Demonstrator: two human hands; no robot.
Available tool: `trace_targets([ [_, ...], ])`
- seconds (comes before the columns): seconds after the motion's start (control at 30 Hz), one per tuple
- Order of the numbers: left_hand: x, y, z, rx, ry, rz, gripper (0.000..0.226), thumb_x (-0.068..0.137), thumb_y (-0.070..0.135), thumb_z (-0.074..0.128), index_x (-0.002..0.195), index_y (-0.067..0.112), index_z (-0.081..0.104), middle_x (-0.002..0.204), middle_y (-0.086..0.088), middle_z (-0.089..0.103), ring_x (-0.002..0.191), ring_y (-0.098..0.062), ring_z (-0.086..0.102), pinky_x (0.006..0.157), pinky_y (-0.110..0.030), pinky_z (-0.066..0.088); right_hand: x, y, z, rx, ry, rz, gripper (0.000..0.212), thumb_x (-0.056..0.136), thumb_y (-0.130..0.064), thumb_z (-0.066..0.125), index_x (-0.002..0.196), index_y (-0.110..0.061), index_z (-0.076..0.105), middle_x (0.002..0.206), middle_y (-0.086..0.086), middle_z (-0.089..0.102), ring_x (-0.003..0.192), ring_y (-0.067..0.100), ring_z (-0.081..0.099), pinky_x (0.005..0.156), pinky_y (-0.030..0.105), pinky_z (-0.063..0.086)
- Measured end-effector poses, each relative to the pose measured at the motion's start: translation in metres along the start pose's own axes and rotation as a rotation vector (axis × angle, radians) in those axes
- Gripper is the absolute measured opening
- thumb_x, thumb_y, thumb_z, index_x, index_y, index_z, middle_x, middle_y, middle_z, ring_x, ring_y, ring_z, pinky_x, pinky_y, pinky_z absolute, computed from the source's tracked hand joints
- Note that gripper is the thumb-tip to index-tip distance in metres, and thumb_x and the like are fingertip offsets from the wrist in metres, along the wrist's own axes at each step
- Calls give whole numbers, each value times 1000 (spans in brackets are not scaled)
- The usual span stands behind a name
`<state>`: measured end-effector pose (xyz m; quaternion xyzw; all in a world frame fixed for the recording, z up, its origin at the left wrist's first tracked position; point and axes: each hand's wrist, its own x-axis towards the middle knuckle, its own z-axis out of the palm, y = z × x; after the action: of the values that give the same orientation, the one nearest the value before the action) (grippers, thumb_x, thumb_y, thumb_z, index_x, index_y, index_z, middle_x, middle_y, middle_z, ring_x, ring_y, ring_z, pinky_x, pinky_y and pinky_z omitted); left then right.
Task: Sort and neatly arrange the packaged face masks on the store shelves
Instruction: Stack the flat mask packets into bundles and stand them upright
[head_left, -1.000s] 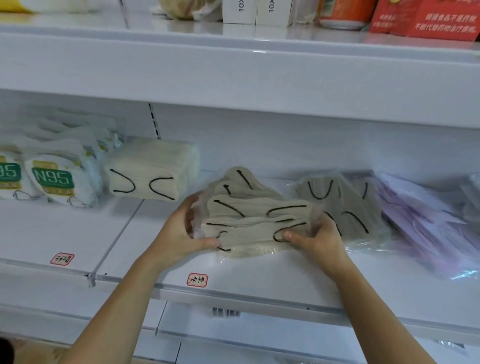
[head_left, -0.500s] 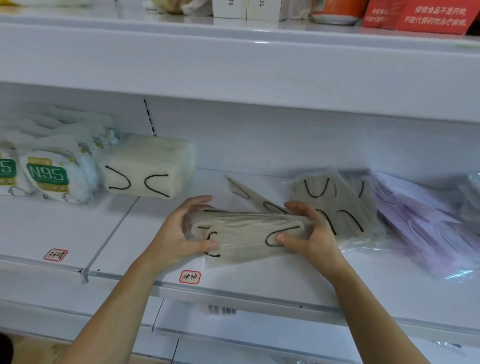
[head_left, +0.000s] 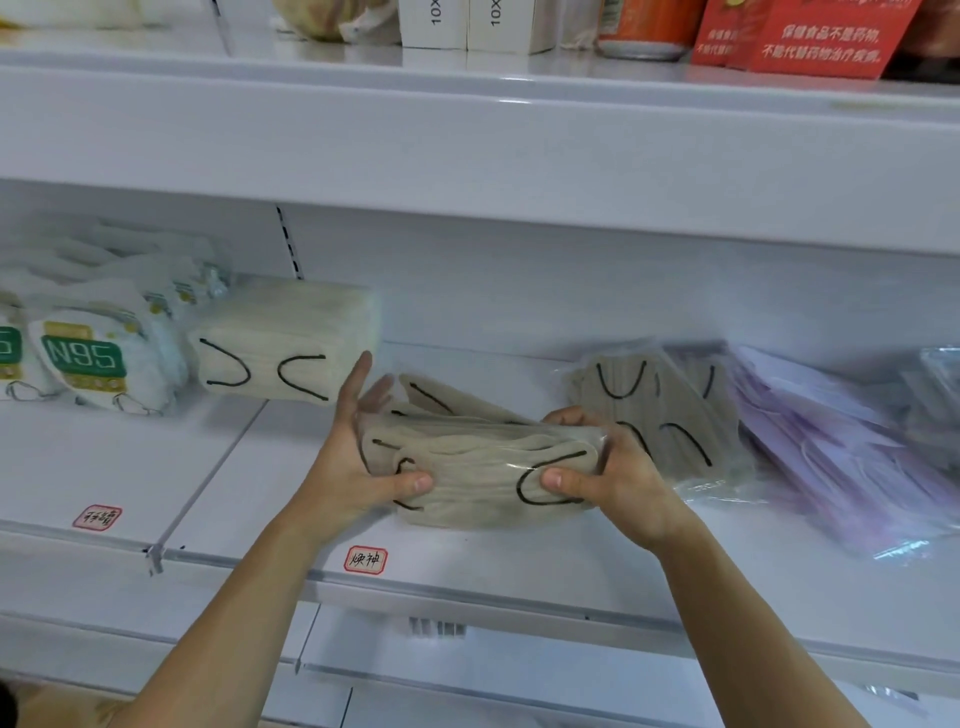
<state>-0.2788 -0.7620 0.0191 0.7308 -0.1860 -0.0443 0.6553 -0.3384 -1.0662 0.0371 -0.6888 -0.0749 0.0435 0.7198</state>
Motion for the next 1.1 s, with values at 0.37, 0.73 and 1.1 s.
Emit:
trace_targets([
  [0.37,11,6,-14,8,105,54,56,69,10,82,120,20,60,108,16,72,102,-3,69,81,-22,57,14,4,17,24,118,-40,48,74,6,84,116,-9,64,93,6,73,87,18,71,73,28,59],
  [0.73,16,-7,-34,74,46,87,47,77,5,73,120,18,59,108,13,69,103,-6,67,85,-21,54,25,14,43,-275,384,-72,53,66,-6,94,110,-19,68,98,-10,77,93,7,73,78,16,55],
  [1.1,16,-11,-49,85,-14,55,47,79,7,64,122,23,53,100,-2,62,91,-5,60,77,-8,47,14,29,65,-221,414,-17,58,75,5,87,124,-12,62,105,6,77,96,25,76,80,40,62],
])
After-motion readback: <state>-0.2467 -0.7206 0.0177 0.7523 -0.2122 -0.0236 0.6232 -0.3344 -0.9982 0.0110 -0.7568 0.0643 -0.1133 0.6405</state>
